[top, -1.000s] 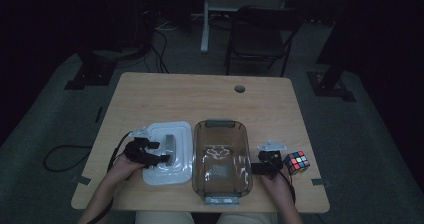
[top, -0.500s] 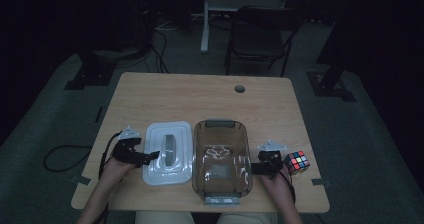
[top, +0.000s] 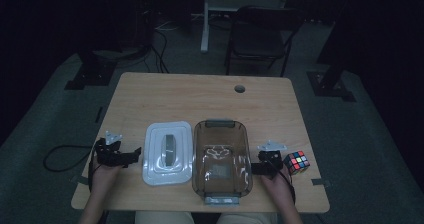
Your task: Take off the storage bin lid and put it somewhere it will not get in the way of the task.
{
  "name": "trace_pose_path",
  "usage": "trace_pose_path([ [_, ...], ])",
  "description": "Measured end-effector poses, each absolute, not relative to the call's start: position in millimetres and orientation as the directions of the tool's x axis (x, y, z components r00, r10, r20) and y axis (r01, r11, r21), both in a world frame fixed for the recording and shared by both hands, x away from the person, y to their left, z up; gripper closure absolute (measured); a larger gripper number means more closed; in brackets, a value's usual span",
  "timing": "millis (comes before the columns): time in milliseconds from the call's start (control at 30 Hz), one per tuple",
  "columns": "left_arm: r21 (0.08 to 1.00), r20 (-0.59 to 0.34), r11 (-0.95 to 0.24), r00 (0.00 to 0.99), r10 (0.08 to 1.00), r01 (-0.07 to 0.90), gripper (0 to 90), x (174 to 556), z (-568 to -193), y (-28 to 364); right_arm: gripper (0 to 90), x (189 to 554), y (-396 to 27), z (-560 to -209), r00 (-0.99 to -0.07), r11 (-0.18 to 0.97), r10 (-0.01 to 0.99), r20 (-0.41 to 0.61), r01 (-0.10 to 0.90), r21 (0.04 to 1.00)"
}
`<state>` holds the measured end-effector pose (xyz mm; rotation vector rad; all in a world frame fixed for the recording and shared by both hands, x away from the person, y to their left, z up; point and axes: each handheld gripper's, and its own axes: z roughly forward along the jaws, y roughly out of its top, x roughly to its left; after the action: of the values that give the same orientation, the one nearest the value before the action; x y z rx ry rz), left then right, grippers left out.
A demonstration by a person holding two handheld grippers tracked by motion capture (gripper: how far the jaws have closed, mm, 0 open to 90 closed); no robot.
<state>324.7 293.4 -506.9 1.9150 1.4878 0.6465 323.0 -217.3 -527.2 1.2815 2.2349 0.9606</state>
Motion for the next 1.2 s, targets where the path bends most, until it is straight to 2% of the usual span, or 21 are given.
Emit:
trace_pose_path([
  [500,0.683,0.026,-0.106,0.121,0.992,0.722,0.5,326.6,-522.9,303.3,13.0,323.0,-217.3,-527.2,-0.506,0.347,0.862,0.002,0.595,0.725],
  [767,0.681,0.011,-0.118,0.151,0.988,0.723,0.6,327.5,-523.4,304.0,13.0,323.0,-217.3,-527.2,-0.506,0.347,0.862,0.003,0.595,0.725],
  [967,0.684,0.007,-0.083,0.107,0.994,0.724,0.6,327.9,-523.7,301.4,13.0,323.0,-217.3,-527.2,-0.506,0.347,0.862,0.003,0.596,0.724],
  [1200,0.683,0.009,-0.093,0.119,0.993,0.724,0.6,326.8,-523.7,301.7,12.7,323.3,-217.1,-527.2,-0.506,0.348,0.862,0.003,0.597,0.723],
])
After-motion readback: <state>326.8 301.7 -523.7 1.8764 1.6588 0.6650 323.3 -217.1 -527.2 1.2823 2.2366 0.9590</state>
